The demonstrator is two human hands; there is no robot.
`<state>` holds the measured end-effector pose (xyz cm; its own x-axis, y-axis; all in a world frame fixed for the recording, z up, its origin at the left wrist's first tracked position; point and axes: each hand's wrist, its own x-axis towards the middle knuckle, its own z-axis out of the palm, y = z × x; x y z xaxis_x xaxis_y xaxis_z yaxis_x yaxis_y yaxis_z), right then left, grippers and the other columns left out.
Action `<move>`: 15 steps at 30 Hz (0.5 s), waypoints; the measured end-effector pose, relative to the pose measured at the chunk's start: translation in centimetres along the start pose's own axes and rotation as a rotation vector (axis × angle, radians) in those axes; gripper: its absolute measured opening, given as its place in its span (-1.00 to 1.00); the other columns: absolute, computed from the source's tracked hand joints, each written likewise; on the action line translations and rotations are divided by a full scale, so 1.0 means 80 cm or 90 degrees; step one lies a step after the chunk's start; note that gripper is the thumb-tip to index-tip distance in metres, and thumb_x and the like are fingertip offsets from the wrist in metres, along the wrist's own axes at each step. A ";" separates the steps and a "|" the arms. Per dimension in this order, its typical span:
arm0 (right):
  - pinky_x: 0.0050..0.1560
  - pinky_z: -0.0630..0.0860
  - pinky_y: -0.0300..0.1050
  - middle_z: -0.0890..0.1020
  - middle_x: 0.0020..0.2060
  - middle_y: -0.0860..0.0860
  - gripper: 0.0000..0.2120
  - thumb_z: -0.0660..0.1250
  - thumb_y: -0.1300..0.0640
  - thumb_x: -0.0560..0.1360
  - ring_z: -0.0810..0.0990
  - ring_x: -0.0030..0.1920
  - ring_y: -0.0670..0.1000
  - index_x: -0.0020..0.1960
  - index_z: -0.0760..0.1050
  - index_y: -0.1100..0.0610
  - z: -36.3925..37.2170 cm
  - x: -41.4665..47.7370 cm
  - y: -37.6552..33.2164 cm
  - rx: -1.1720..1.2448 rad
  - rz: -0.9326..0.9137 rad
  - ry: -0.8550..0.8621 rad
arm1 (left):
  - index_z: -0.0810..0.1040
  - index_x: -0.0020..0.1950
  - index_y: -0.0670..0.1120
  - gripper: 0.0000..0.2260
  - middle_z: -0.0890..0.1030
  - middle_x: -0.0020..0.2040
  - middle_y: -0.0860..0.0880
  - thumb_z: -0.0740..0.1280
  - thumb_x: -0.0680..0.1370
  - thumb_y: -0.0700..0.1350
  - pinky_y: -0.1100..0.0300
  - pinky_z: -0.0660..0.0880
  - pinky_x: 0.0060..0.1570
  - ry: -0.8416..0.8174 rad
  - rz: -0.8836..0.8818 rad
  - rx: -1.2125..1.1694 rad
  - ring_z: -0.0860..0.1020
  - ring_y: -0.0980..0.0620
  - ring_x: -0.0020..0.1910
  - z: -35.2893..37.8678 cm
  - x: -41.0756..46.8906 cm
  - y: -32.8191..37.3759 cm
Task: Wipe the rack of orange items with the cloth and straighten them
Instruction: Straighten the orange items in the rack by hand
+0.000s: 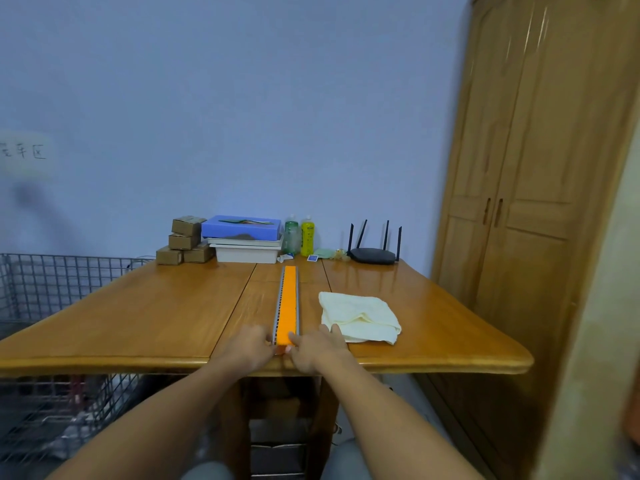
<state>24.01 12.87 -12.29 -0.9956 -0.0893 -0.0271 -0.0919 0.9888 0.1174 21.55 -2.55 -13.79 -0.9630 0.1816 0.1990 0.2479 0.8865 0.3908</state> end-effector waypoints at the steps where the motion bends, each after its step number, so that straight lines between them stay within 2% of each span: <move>1: 0.44 0.04 0.23 0.35 0.49 0.13 -0.49 -0.08 -0.20 0.68 0.17 0.52 0.19 0.60 0.13 -0.12 0.000 -0.005 -0.001 0.001 0.001 -0.001 | 0.58 0.21 -0.02 -0.79 0.55 -0.03 0.07 0.36 0.62 0.03 0.30 0.38 -0.29 -0.003 0.004 0.013 0.49 0.15 -0.15 -0.003 -0.004 0.000; 5: 0.43 0.06 0.24 0.35 0.49 0.15 -0.49 -0.05 -0.19 0.68 0.20 0.51 0.21 0.60 0.10 -0.12 0.003 -0.016 -0.002 -0.008 -0.008 -0.002 | 0.58 0.23 -0.02 -0.75 0.58 0.02 0.03 0.36 0.62 0.06 0.23 0.50 -0.13 -0.026 0.004 0.040 0.54 0.10 -0.04 -0.012 -0.016 0.001; 9: 0.43 0.06 0.25 0.38 0.47 0.15 -0.47 -0.04 -0.24 0.67 0.22 0.49 0.22 0.60 0.12 -0.13 0.002 -0.025 -0.002 -0.016 -0.031 -0.001 | 0.58 0.22 -0.01 -0.76 0.59 0.02 0.03 0.36 0.61 0.05 0.21 0.53 -0.11 -0.031 0.004 0.045 0.55 0.09 -0.04 -0.018 -0.025 0.006; 11: 0.44 0.06 0.25 0.39 0.46 0.14 -0.46 -0.04 -0.26 0.66 0.24 0.49 0.21 0.59 0.14 -0.13 -0.001 -0.028 -0.001 -0.014 -0.040 0.003 | 0.57 0.22 -0.02 -0.76 0.57 -0.01 0.04 0.35 0.62 0.05 0.24 0.48 -0.16 -0.032 0.011 0.050 0.53 0.12 -0.08 -0.021 -0.026 0.010; 13: 0.43 0.11 0.23 0.42 0.45 0.12 -0.46 -0.02 -0.27 0.65 0.29 0.47 0.20 0.57 0.20 -0.12 -0.007 -0.027 0.000 -0.002 -0.043 0.025 | 0.58 0.20 -0.04 -0.77 0.55 -0.04 0.05 0.33 0.63 0.06 0.28 0.42 -0.23 -0.036 0.025 0.047 0.50 0.13 -0.14 -0.023 -0.025 0.014; 15: 0.36 0.25 0.19 0.50 0.38 0.10 -0.49 0.03 -0.25 0.64 0.39 0.39 0.19 0.50 0.37 -0.06 -0.014 -0.023 0.004 0.027 -0.040 0.065 | 0.59 0.16 -0.04 -0.80 0.56 -0.05 0.05 0.34 0.63 0.03 0.27 0.41 -0.24 -0.037 0.023 0.048 0.51 0.12 -0.13 -0.027 -0.022 0.017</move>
<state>25.80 13.21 -11.06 -0.9845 -0.1614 0.0688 -0.1561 0.9848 0.0760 23.82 -2.59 -11.64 -0.9587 0.2360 0.1587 0.2757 0.9082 0.3149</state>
